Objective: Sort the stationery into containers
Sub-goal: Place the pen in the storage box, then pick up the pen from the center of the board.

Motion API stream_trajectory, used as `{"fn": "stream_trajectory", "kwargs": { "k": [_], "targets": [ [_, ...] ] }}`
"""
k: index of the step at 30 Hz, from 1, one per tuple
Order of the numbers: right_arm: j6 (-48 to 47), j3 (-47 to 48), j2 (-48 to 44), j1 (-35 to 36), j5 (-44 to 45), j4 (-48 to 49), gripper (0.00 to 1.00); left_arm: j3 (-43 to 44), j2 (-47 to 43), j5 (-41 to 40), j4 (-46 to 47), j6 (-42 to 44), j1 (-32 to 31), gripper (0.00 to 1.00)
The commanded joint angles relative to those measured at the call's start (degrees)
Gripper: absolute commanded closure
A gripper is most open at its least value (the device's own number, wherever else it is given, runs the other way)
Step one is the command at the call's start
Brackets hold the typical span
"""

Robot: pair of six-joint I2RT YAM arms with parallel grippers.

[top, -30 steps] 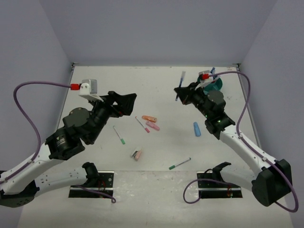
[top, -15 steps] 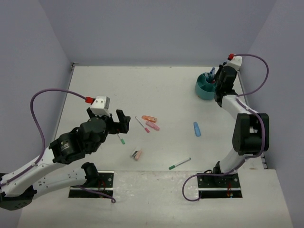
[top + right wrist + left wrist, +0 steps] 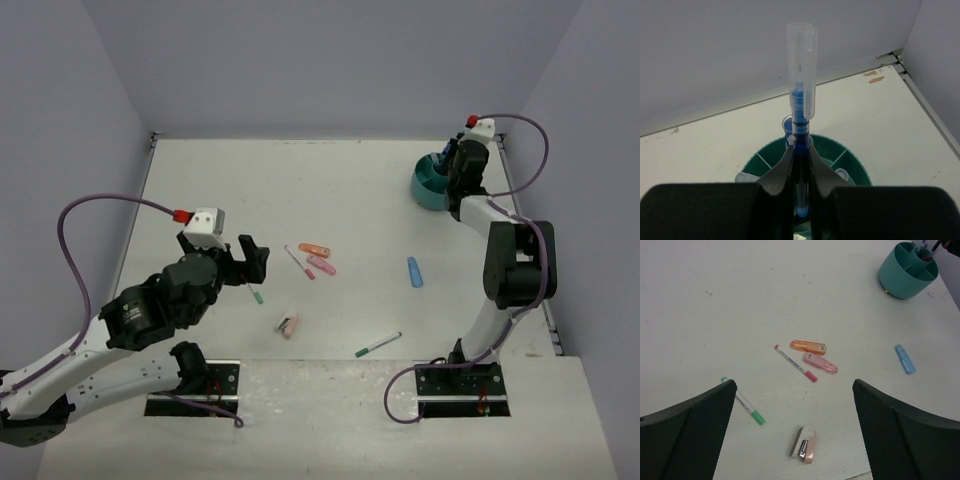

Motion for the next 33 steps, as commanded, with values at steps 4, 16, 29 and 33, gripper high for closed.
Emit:
{"fn": "stream_trajectory", "kwargs": {
  "k": [4, 16, 29, 33],
  "targets": [
    [0.13, 0.98, 0.46, -0.01, -3.38, 3.55, 0.70, -1.02, -0.86, -1.89, 0.66, 0.56, -0.08, 0.00],
    [8.18, -1.35, -17.91, 3.83, -4.04, -14.31, 0.33, 0.15, 4.82, -6.87, -5.22, -6.05, -0.08, 0.00],
    [9.94, -11.32, -42.69, 16.39, -31.16, -36.76, 0.02, 1.55, 27.74, -1.79, -5.58, -19.00, 9.98, 0.00],
    [6.04, -6.44, -36.48, 21.77, -28.95, -49.58, 0.15, 2.96, 28.27, -4.16, -10.25, -25.30, 10.92, 0.00]
  ]
}}
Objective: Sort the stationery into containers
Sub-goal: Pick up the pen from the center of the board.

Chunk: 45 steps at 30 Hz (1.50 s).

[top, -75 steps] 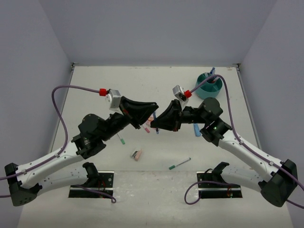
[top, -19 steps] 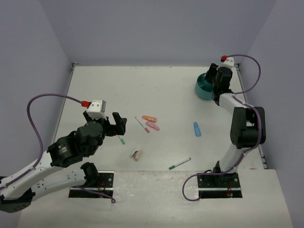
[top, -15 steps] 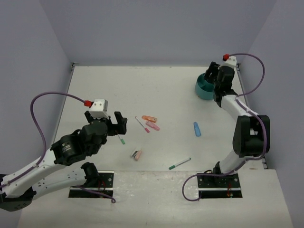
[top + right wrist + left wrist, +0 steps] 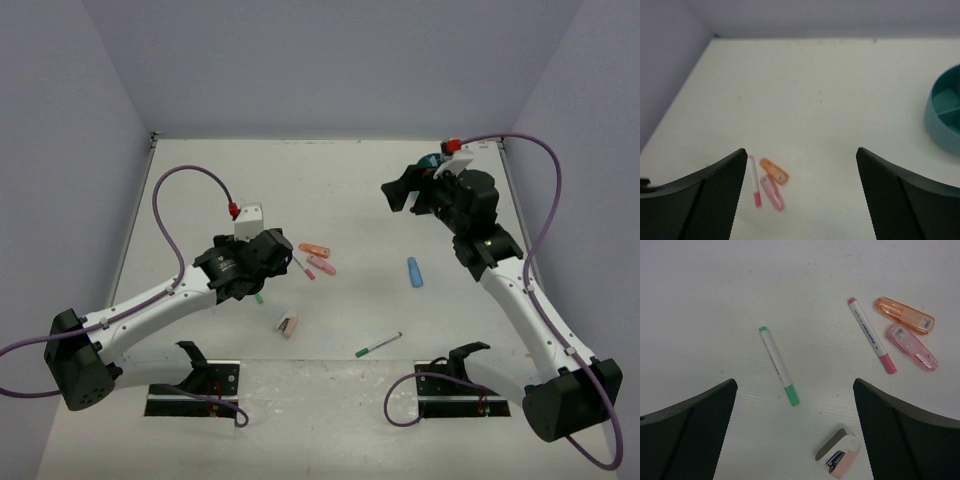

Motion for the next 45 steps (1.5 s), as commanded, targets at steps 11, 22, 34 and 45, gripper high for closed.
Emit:
{"fn": "stream_trajectory", "kwargs": {
  "k": [11, 22, 34, 45],
  "targets": [
    [-5.35, 11.89, 26.54, 23.29, 7.76, -18.94, 0.45, 0.99, -10.10, -5.45, -3.12, -7.04, 5.87, 0.00],
    [5.60, 9.25, 22.93, 27.07, 19.84, -18.02, 0.46, -7.38, 1.97, 17.20, 15.23, -0.20, 22.17, 0.44],
    [4.22, 4.36, 16.87, 27.10, 18.90, -18.52, 0.45, -10.01, 14.19, 18.26, 19.34, -3.06, 22.35, 0.49],
    [3.53, 4.36, 17.02, 27.10, 19.48, -18.66, 0.47, -11.67, 21.24, 16.93, 18.60, -6.76, 22.43, 0.71]
  ]
}}
